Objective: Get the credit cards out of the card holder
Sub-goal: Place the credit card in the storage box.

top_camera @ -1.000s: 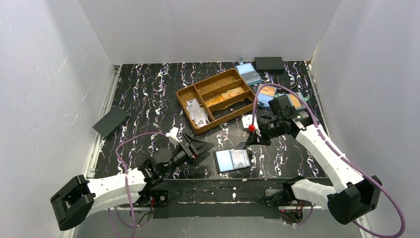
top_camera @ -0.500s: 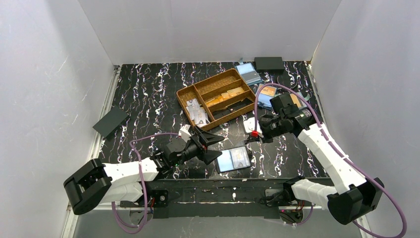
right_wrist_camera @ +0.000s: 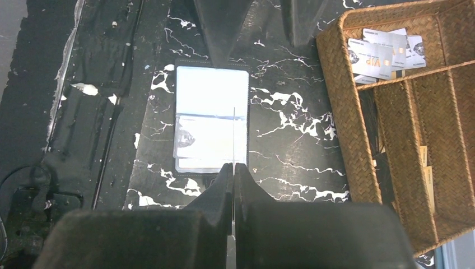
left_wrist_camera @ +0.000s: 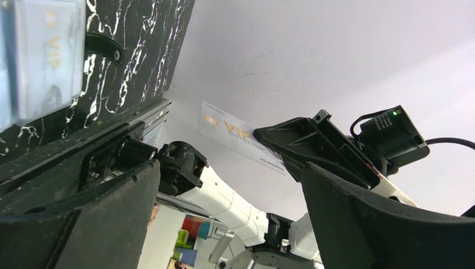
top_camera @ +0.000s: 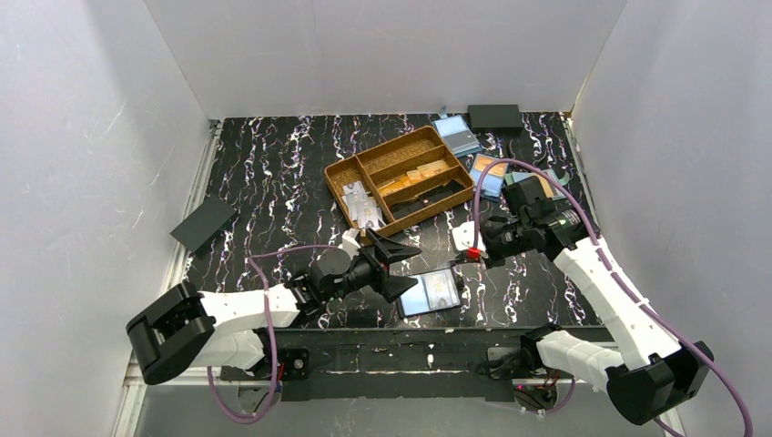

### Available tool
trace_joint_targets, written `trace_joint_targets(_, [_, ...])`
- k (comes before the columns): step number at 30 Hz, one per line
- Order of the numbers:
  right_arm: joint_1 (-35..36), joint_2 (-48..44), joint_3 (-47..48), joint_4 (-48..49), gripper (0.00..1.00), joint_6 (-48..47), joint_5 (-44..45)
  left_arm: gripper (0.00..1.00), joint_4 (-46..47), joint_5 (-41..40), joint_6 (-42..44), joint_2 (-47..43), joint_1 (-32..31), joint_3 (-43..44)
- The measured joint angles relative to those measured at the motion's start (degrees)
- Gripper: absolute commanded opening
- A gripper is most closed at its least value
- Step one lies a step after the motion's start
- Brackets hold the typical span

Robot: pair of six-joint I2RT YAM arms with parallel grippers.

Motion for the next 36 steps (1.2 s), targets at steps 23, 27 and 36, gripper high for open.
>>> trace_joint_targets(23, [0.0, -0.8, -3.9, 5.6, 0.01, 1.7, 0.0, 0.39, 3.8, 2.1, -9.9, 17.8, -4.5, 12.5])
trace_joint_targets(27, [0.0, -1.6, -5.3, 6.3, 0.06, 1.7, 0.2, 0.12, 6.2, 1.6, -12.0, 19.5, -4.8, 12.5])
trace_joint_targets(36, [-0.1, -2.6, -6.7, 3.5, 0.69, -3.6, -0.6, 0.00, 16.2, 1.1, -14.2, 26.2, -4.9, 12.5])
